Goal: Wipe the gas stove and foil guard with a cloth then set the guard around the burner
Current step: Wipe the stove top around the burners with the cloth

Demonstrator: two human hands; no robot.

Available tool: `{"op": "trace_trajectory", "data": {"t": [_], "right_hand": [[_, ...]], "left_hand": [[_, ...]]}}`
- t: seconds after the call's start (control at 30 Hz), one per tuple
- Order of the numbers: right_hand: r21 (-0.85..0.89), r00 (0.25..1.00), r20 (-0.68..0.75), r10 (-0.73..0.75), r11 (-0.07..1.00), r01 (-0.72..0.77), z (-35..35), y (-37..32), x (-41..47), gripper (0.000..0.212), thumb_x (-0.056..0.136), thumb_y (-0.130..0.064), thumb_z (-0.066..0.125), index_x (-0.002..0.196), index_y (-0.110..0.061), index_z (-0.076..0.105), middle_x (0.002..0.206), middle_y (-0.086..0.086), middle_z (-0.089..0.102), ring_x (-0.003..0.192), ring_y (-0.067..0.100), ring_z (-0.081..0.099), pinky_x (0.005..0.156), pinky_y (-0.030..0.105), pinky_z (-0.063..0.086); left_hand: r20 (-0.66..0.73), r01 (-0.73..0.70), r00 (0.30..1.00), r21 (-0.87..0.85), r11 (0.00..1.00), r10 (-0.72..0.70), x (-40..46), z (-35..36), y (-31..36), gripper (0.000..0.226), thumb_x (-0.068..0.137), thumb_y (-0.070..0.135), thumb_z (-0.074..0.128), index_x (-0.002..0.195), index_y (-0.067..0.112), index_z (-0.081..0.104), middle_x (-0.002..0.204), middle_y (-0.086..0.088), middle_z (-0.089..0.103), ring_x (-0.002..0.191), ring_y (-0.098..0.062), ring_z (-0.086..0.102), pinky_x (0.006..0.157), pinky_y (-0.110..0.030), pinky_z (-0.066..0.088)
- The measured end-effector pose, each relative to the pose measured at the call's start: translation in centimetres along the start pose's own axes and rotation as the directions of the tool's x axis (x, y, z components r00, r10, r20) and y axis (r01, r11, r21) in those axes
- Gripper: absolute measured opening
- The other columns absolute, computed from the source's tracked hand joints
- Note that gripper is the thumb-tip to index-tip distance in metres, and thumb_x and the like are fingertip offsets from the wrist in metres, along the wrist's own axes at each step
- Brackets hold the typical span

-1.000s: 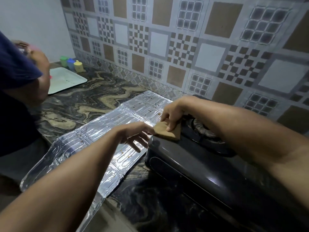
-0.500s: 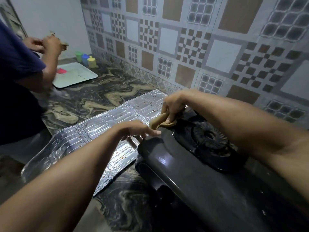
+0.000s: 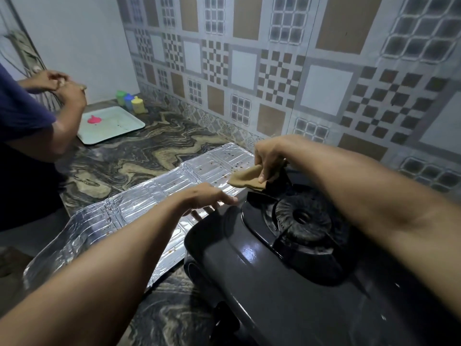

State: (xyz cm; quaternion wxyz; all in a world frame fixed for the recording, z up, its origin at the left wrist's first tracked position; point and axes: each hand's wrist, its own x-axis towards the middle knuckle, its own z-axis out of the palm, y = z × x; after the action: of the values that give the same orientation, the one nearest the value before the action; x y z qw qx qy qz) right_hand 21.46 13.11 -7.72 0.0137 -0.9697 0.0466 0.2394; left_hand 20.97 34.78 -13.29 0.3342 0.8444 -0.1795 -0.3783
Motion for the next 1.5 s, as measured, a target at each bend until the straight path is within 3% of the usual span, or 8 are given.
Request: {"op": "trace_trajectory", "data": {"t": [0.23,0.5,0.6,0.73,0.93,1.1,1.23,1.5], "right_hand": [[0.06,0.999,-0.023,-0.032,0.998,0.033,0.0,1.8,-0.1,0.035,0.073,-0.033,0.082,0.089,-0.004,0.071,0.044,-0.008,0.053,0.054,0.012,0.044,0.05,0.023,0.038],[0.16,0.981,-0.148,0.123,0.982,-0.099,0.5,6.4,-0.2,0.034,0.069,-0.035,0.084,0.092,-0.01,0.075,0.075,0.002,0.064,0.078,0.018,0.056,0.064,0.026,0.042],[0.224,0.958,-0.194,0.212,0.96,-0.168,1.3,8.1,-0.9,0.041,0.067,-0.035,0.085,0.101,-0.014,0.075,0.085,0.003,0.07,0.086,0.021,0.062,0.074,0.028,0.045],[0.33,0.924,-0.222,0.312,0.916,-0.23,3.2,9.1,-1.6,0.07,0.065,-0.042,0.084,0.127,-0.021,0.061,0.119,0.004,0.066,0.109,0.027,0.059,0.095,0.039,0.047],[0.228,0.872,-0.091,0.481,0.862,-0.452,4.2,13.0,-4.6,0.096,0.049,-0.063,0.084,0.126,-0.012,0.06,0.119,0.006,0.065,0.106,0.03,0.061,0.092,0.042,0.05],[0.257,0.875,-0.126,0.467,0.868,-0.425,5.8,14.2,-7.2,0.071,0.069,-0.037,0.084,0.127,-0.006,0.059,0.112,0.009,0.065,0.102,0.027,0.059,0.087,0.031,0.049],[0.313,0.957,-0.198,0.21,0.939,-0.141,6.2,13.3,-7.3,0.078,0.082,-0.008,0.069,0.148,-0.032,0.034,0.149,0.002,0.042,0.127,0.024,0.046,0.101,0.027,0.037],[0.409,0.963,-0.182,0.2,0.906,-0.11,7.9,14.5,-10.1,0.064,0.089,-0.011,0.064,0.145,-0.033,0.039,0.15,-0.003,0.041,0.122,0.016,0.046,0.1,0.024,0.032]], "left_hand": [[-0.182,-0.023,0.983,-0.145,0.989,-0.004,1.2,0.3,1.8,0.029,0.076,0.036,0.038,0.085,0.011,0.049,0.087,-0.013,0.06,0.08,-0.027,0.057,0.076,-0.039,0.04],[-0.445,-0.207,0.868,0.084,0.975,0.222,3.8,3.2,5.0,0.035,0.094,0.033,0.039,0.068,0.012,0.048,0.078,-0.012,0.054,0.079,-0.026,0.047,0.061,-0.034,0.032],[-0.475,-0.185,0.833,0.244,0.952,0.283,4.8,4.3,6.2,0.043,0.091,0.045,0.038,0.098,0.008,0.058,0.108,-0.019,0.062,0.099,-0.033,0.055,0.072,-0.037,0.04],[-0.401,-0.263,0.759,0.532,0.805,0.513,5.0,6.0,7.8,0.054,0.097,0.044,0.035,0.14,0.011,0.038,0.146,-0.015,0.039,0.135,-0.028,0.036,0.11,-0.046,0.027],[-0.136,-0.307,0.803,0.741,0.597,0.581,5.9,7.5,8.5,0.053,0.101,0.046,0.022,0.152,0.035,0.017,0.163,-0.005,-0.003,0.15,-0.024,-0.003,0.117,-0.058,-0.005],[-0.1,-0.305,0.815,0.763,0.57,0.57,5.8,7.8,9.4,0.05,0.102,0.046,0.023,0.148,0.028,0.033,0.163,-0.002,0.005,0.15,-0.023,0.003,0.115,-0.062,0.001],[-0.115,-0.327,0.801,0.737,0.591,0.587,6.0,8.2,9.7,0.05,0.102,0.043,0.027,0.145,0.019,0.037,0.163,0.003,0.009,0.15,-0.018,0.007,0.116,-0.061,0.006],[-0.146,-0.292,0.813,0.735,0.612,0.564,6.1,8.3,9.4,0.055,0.101,0.048,0.028,0.149,0.021,0.031,0.162,0.004,0.013,0.15,-0.02,0.007,0.114,-0.061,0.01]]}}
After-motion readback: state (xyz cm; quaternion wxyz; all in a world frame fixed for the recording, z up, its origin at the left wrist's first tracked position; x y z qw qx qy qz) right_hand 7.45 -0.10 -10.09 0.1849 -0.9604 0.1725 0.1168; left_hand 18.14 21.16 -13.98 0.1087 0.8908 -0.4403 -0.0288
